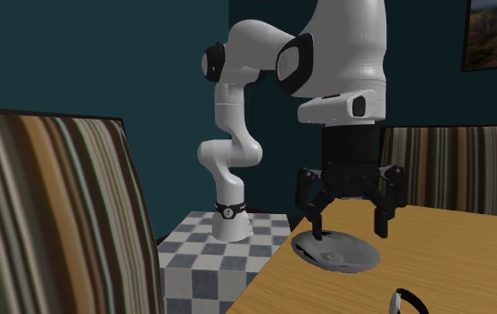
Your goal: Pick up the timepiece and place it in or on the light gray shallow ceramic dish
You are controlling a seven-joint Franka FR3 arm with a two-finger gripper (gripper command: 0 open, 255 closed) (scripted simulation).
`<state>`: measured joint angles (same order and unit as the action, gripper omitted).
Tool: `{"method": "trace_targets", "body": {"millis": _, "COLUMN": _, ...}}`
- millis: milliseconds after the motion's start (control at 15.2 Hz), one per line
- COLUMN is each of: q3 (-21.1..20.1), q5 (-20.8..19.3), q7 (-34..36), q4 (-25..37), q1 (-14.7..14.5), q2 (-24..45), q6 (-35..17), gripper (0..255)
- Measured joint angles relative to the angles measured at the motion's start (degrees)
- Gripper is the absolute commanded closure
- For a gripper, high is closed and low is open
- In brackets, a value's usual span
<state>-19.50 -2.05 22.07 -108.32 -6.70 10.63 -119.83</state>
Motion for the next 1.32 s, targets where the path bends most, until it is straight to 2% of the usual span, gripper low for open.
{"method": "trace_targets", "body": {"millis": 330, "q3": 0.3, "q5": -3.5, "q7": 4.4, "q4": 11.6, "q1": -3.1, "q2": 11.7, "q6": 0.6, "gripper": 0}}
{"method": "trace_targets", "body": {"millis": 462, "q3": 0.5, "q5": -4.2, "q7": 5.1, "q4": 13.5, "q1": -3.7, "q2": 14.0, "q6": 0.4, "gripper": 0}}
{"method": "trace_targets", "body": {"millis": 858, "q3": 0.8, "q5": -5.0, "q7": 5.8, "q4": 12.1, "q1": -4.3, "q2": 16.3, "q6": -3.2, "gripper": 0}}
{"method": "trace_targets", "body": {"millis": 1254, "q3": 0.9, "q5": -5.2, "q7": 5.9, "q4": 12.1, "q1": -4.4, "q2": 16.6, "q6": -3.6, "gripper": 0}}
{"method": "trace_targets", "body": {"millis": 1320, "q3": 0.9, "q5": -5.2, "q7": 5.9, "q4": 12.1, "q1": -4.4, "q2": 16.6, "q6": -3.6, "gripper": 255}}
